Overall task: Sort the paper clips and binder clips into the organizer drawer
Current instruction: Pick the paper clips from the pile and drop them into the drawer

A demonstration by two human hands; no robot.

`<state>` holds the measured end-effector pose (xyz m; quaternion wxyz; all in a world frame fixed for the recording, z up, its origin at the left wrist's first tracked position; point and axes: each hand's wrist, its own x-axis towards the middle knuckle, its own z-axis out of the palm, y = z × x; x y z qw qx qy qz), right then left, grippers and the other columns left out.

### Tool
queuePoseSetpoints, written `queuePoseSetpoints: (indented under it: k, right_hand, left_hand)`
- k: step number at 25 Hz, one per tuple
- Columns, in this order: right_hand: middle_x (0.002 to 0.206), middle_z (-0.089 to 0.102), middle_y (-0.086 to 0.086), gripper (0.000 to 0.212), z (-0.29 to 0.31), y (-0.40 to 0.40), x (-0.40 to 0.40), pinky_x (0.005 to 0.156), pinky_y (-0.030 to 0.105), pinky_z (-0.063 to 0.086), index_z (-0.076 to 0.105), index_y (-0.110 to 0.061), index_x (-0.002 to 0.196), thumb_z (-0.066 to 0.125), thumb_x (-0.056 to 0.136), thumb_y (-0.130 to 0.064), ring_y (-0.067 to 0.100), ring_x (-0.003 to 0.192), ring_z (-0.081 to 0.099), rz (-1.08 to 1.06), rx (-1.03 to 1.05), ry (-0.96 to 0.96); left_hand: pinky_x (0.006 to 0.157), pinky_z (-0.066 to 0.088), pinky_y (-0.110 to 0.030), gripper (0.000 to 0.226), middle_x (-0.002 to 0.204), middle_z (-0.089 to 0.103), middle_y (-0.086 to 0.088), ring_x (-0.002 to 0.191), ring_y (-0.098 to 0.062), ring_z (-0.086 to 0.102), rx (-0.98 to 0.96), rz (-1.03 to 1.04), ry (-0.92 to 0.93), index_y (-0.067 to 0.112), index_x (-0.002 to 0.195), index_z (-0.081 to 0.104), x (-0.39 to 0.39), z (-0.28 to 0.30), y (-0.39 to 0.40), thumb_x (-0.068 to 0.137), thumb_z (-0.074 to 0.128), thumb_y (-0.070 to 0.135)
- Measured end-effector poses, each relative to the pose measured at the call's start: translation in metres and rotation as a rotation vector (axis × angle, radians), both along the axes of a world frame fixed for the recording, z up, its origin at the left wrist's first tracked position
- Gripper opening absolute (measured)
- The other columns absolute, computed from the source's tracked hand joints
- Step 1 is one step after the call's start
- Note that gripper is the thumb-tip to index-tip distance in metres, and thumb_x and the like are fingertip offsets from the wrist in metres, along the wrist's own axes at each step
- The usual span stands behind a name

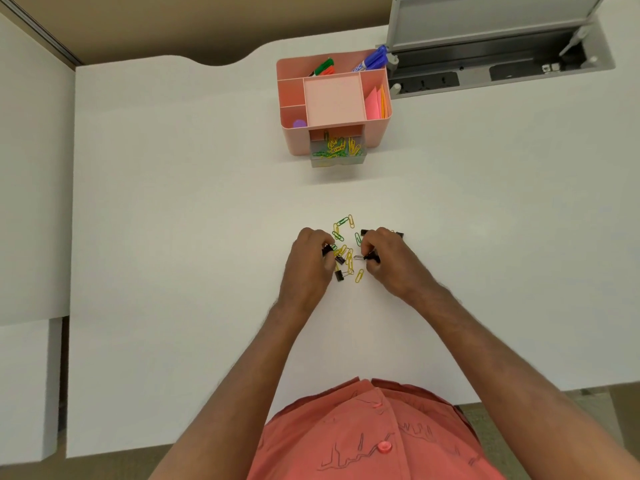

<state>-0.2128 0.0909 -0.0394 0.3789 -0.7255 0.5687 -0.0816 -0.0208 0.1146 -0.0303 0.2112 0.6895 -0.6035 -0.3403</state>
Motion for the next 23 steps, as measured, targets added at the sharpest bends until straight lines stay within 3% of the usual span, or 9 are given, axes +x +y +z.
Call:
queuePoseSetpoints:
  k: [4, 10, 17, 23]
  right_hand:
    - [0.088, 0.052, -0.013, 0.026, 0.003, -0.003, -0.003, 0.069, 0.023, 0.04, 0.058, -0.023, 0.088, 0.062, 0.081, 0.002, 0.006, 0.08, 0.049, -0.081, 0.074, -0.05]
    - [0.089, 0.057, -0.011, 0.02, 0.017, -0.019, -0.005, 0.066, 0.022, 0.045, 0.062, -0.023, 0.094, 0.063, 0.088, -0.003, 0.008, 0.075, 0.055, -0.187, 0.024, -0.054]
    - [0.102, 0.054, -0.009, 0.008, 0.003, -0.051, -0.005, 0.073, 0.032, 0.047, 0.065, -0.028, 0.103, 0.065, 0.095, -0.032, 0.011, 0.096, 0.053, -0.276, -0.12, 0.101]
    - [0.102, 0.059, -0.009, 0.02, 0.0, -0.053, -0.005, 0.074, 0.033, 0.049, 0.058, -0.029, 0.117, 0.061, 0.097, -0.029, 0.012, 0.094, 0.056, -0.317, -0.148, 0.065]
  left_hand:
    - [0.081, 0.045, -0.021, 0.022, 0.105, 0.052, 0.004, 0.095, -0.012, 0.054, -0.076, 0.051, 0.011, 0.016, 0.107, 0.062, 0.007, 0.006, -0.025, 0.089, 0.06, 0.004]
    - [0.084, 0.043, -0.023, 0.022, 0.114, 0.056, -0.007, 0.106, -0.022, 0.054, -0.027, -0.059, -0.13, 0.01, 0.114, 0.065, 0.011, -0.011, -0.061, 0.095, 0.057, 0.003]
    - [0.091, 0.048, -0.031, 0.03, 0.118, 0.056, -0.012, 0.11, -0.028, 0.054, -0.035, -0.086, -0.155, 0.008, 0.124, 0.065, 0.012, -0.02, -0.065, 0.096, 0.056, 0.0]
    - [0.093, 0.049, -0.031, 0.027, 0.126, 0.054, -0.004, 0.116, -0.022, 0.052, -0.061, -0.069, -0.122, 0.016, 0.122, 0.065, 0.009, -0.003, -0.042, 0.095, 0.061, 0.012]
